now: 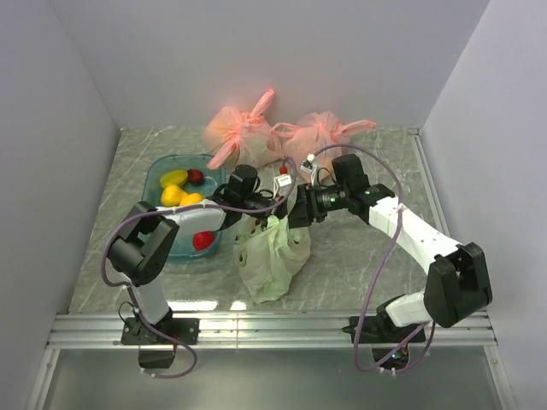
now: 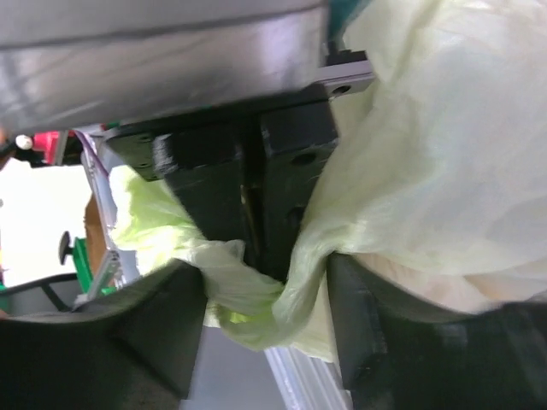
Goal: Place the fake fruits into the plastic bag and tie a complex knot
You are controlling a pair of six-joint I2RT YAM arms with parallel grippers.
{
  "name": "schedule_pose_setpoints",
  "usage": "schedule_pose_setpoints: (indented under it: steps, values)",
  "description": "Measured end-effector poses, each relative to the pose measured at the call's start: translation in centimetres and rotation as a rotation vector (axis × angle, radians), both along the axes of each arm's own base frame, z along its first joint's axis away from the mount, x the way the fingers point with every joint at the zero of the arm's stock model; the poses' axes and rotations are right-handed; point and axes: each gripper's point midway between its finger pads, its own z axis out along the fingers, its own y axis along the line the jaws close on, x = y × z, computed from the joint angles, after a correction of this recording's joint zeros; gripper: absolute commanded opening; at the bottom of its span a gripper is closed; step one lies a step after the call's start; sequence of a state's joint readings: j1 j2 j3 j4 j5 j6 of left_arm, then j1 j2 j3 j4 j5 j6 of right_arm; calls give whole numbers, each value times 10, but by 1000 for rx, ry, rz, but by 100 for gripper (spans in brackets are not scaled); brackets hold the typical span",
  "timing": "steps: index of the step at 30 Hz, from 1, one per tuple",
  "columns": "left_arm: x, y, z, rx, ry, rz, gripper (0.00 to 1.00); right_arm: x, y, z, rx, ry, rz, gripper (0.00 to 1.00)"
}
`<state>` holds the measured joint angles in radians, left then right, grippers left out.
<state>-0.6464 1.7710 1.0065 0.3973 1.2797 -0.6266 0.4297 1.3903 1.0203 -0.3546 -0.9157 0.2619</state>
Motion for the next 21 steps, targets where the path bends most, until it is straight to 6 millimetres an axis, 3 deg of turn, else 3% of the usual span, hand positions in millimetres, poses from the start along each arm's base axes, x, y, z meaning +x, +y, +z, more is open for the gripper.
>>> schedule_pose_setpoints:
  steps: [6,10,15,17,18,21]
  values:
    - [-2,1,3,-10,14,4,0,-3,-6,-7,-44,-27,15,91]
    - [-2,1,6,-16,41,14,0,-8,-19,-5,-96,-52,16,92]
    - [-1,0,11,-29,40,19,0,-12,-36,13,-121,-92,-1,92]
    - [-1,0,12,-30,42,19,0,-14,-41,19,-120,-100,-2,86]
    - [-1,0,12,-31,40,19,0,-16,-43,19,-121,-101,1,74]
    - [0,0,12,-32,40,20,0,-20,-49,16,-127,-85,8,53]
